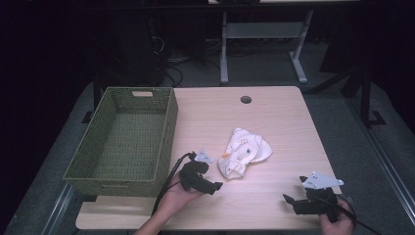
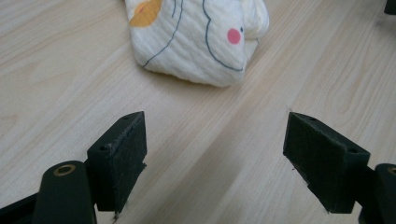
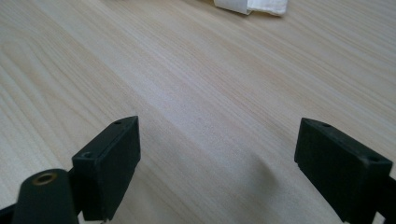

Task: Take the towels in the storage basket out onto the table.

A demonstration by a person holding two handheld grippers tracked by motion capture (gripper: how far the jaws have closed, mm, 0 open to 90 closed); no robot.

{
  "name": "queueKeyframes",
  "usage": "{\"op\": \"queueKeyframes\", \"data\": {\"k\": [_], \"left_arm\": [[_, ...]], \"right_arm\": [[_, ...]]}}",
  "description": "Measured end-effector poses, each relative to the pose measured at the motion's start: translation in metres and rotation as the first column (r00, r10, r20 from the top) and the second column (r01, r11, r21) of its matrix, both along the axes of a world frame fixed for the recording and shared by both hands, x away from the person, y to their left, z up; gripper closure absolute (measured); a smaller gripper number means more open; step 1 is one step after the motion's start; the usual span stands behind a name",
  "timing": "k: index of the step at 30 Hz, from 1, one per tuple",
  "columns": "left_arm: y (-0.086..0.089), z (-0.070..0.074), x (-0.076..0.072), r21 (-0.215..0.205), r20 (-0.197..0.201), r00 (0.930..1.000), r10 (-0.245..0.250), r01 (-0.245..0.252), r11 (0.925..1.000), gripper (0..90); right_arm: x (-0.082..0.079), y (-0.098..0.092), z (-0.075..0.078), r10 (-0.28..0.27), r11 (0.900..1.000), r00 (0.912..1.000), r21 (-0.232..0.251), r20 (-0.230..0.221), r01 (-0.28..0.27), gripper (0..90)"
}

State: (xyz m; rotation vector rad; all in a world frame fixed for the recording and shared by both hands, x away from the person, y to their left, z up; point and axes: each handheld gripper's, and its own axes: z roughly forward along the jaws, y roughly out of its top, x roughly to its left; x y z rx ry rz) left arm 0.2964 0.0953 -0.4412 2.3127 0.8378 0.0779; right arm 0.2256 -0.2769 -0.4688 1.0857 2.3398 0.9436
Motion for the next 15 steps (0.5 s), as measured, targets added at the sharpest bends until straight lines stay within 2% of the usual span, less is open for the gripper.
{"op": "queueKeyframes", "data": {"k": [10, 15], "left_arm": [[0.012, -0.003, -0.012, 0.012, 0.010, 0.9999, -0.009, 0.009, 0.9999, 21.2], [0.015, -0.003, -0.018, 0.002, 0.011, 0.9999, -0.007, 0.007, 1.0000, 21.2]], "right_arm": [[0.000, 0.001, 0.000, 0.001, 1.000, 1.0000, -0.003, -0.001, -0.001, 14.0], [0.000, 0.002, -0.001, 0.001, 1.000, 1.0000, -0.003, -0.001, -0.001, 14.0]]}}
